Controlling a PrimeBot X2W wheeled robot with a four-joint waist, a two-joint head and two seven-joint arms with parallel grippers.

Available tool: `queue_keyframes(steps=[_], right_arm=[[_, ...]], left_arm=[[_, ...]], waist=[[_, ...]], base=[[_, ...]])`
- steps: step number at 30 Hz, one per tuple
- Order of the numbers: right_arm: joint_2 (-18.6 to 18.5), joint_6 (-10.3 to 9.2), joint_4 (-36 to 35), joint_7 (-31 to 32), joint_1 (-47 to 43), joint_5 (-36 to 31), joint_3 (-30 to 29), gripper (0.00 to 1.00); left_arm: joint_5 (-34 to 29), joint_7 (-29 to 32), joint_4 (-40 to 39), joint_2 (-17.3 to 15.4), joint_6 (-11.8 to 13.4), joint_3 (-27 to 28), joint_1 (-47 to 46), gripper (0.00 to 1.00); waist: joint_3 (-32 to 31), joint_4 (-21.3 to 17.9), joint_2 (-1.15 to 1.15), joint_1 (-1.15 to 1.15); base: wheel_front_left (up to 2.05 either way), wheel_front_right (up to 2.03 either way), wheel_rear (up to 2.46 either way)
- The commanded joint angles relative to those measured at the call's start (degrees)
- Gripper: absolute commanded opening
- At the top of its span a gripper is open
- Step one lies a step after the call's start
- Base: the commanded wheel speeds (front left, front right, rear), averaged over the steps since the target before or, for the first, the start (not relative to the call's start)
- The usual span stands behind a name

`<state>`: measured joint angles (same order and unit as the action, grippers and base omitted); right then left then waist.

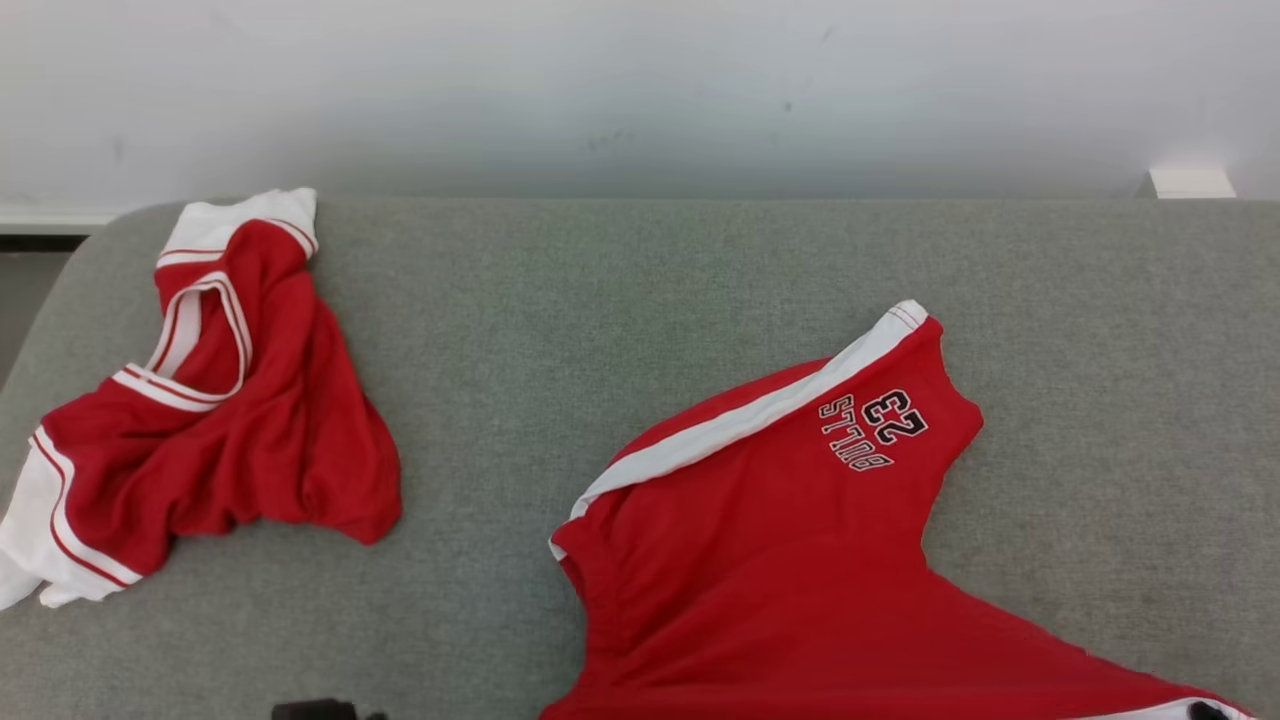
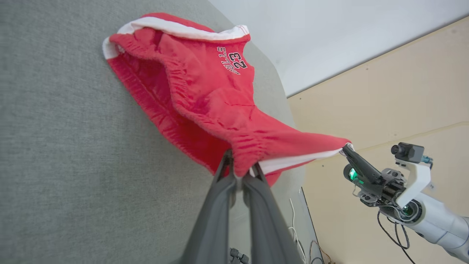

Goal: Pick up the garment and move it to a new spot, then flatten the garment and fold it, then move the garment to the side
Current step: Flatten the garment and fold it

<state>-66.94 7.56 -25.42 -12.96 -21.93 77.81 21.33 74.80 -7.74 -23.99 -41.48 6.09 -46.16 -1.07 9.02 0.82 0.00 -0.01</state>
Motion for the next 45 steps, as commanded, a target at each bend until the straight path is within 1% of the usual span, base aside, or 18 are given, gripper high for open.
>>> queue_keyframes(steps=[1,3,5,7,12,15,19,23,26,28,34,39,45], right_arm=[[-0.2,-0.15,0.7,0.4,0.8,-0.6,-0.3,0.0],[1.0,-0.15,1.2,3.5,3.3,-2.0,0.1,0.0],[2.6,-0.15,2.4,6.9,6.6,-3.4,0.8,0.0],[4.9,-0.15,4.0,10.2,11.3,-5.3,1.2,0.0],[12.3,-0.15,9.6,18.7,25.5,-9.6,3.5,0.0],[17.0,-0.15,14.4,23.5,34.2,-12.8,5.9,0.0],[22.8,-0.15,21.5,26.9,44.2,-16.6,8.5,0.0],[26.3,-0.15,27.9,28.0,50.9,-19.1,10.7,0.0],[27.7,-0.15,32.4,28.3,54.5,-20.3,12.2,0.0],[29.0,-0.15,35.0,28.5,56.4,-20.5,13.2,0.0],[30.6,-0.15,41.7,26.3,62.5,-21.7,14.4,0.0],[30.6,-0.15,46.2,25.3,66.1,-22.2,15.8,0.0],[32.1,-0.15,51.1,21.5,69.8,-23.3,16.8,0.0]], left_arm=[[-0.7,0.2,0.6,0.2,0.1,0.2,-0.9,0.0],[-1.0,1.5,2.5,1.1,0.3,-0.4,-2.4,0.0],[-0.6,2.5,4.2,2.9,0.2,-0.8,-4.5,0.0],[-0.3,3.5,6.2,4.5,0.5,-0.6,-6.9,0.0],[2.5,5.7,11.8,9.2,0.5,0.7,-12.7,0.0],[2.7,7.2,15.7,11.5,0.5,0.6,-16.4,0.0],[2.5,7.9,21.1,15.2,-0.2,0.8,-21.1,0.0],[2.0,8.3,26.3,18.7,-0.6,0.7,-25.5,0.0],[2.4,8.5,29.8,21.1,-0.8,0.9,-28.1,0.0],[2.2,8.6,32.1,22.0,-0.9,1.0,-29.7,0.0],[1.3,6.3,36.4,24.8,-1.8,2.4,-33.5,0.0],[0.2,5.1,39.6,26.1,-2.3,2.6,-35.9,0.0],[-1.0,3.3,42.2,28.0,-3.0,2.7,-37.9,0.0]], waist=[[0.5,0.3,0.0,0.01],[1.4,0.7,0.0,0.01],[2.6,1.3,0.0,0.01],[3.9,1.9,0.0,0.01],[7.2,3.4,0.0,0.01],[9.1,4.3,0.0,0.01],[11.1,5.7,0.0,0.01],[12.7,7.0,0.0,0.01],[13.4,7.9,0.0,0.01],[13.8,8.2,0.0,0.01],[15.1,9.4,0.0,0.01],[15.5,10.6,0.0,0.01],[15.7,11.5,0.0,0.01]], base=[[0.0,0.0,0.0],[0.0,0.0,0.0],[0.0,0.0,0.0],[0.0,0.0,0.0],[0.0,0.0,0.0],[0.0,0.0,0.0],[0.0,0.0,0.0],[0.0,0.0,0.0],[0.0,0.0,0.0],[0.0,0.0,0.0],[0.0,0.0,0.0],[0.0,0.0,0.0],[0.0,0.0,0.0]])
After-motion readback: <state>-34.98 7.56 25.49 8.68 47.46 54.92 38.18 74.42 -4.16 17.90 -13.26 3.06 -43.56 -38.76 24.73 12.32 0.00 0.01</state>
